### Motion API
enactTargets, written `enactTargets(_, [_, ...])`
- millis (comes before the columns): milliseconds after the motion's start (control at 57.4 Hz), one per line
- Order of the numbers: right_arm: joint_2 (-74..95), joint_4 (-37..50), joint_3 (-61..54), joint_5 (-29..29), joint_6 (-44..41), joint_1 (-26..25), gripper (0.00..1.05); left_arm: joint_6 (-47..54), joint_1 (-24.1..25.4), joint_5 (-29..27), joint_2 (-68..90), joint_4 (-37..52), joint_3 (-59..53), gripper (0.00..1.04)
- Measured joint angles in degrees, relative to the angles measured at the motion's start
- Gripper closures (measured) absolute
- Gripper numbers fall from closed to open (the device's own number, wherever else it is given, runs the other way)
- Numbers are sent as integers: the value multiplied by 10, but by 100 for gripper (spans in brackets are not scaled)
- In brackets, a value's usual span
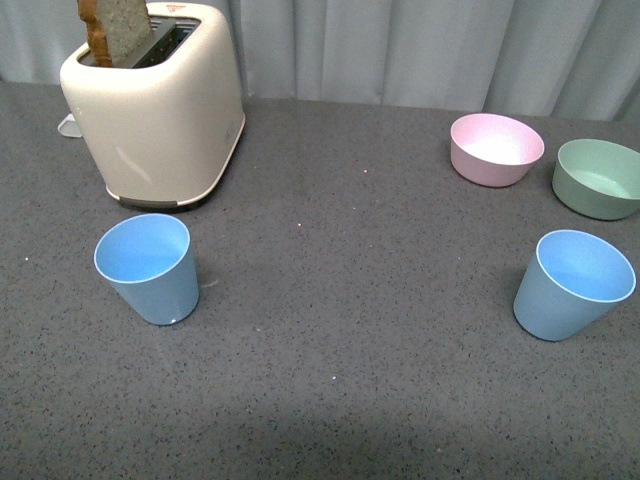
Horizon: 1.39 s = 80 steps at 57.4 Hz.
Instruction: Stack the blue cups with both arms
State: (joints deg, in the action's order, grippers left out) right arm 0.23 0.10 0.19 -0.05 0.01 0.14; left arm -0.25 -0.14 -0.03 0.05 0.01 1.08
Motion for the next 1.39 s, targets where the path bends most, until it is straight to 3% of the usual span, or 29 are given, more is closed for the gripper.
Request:
enactTargets(70, [0, 0, 0, 0, 0, 0, 10, -2, -2, -9, 3, -3, 1, 7])
enactTargets(139, [0, 0, 0, 0, 0, 0, 10, -65, -27, -121, 69, -75, 35, 7])
enactTargets(192, [0, 0, 0, 0, 0, 0, 10, -126, -34, -164, 175, -50, 60, 7])
enactTargets(348, [0, 0, 0, 0, 0, 0, 10, -174, -33, -94, 412, 84, 136, 7])
enactTargets(522, [0, 0, 0, 0, 0, 0, 10, -186, -37, -35, 657, 131, 226, 7])
enactTargets(836, [0, 0, 0, 0, 0, 0, 10, -192, -41, -2, 927, 64, 374, 7])
enactTargets(1289, [0, 0, 0, 0, 0, 0, 10, -196, -37, 2, 1053, -17, 481, 7])
enactTargets(1393, [0, 0, 0, 0, 0, 0, 10, -196, -38, 2, 1067, -30, 490, 21])
